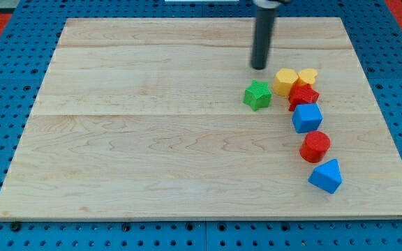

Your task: Slide the heart into the red star

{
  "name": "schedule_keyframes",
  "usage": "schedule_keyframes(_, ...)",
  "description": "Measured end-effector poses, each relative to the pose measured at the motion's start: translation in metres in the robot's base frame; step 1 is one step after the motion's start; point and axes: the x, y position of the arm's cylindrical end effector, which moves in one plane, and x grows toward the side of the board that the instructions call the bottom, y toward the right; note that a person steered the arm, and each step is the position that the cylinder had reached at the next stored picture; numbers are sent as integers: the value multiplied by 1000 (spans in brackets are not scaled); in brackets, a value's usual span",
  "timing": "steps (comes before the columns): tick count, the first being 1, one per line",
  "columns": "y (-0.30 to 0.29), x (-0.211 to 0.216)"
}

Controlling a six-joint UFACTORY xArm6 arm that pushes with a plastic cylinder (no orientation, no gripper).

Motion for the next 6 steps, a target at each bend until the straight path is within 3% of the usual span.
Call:
schedule_keyframes(1, 9, 26)
schedule_keyframes(2, 7, 86)
schedule_keyframes(3, -22, 85)
schedule_keyframes(5, 19, 1)
schedule_keyframes(6, 68, 36)
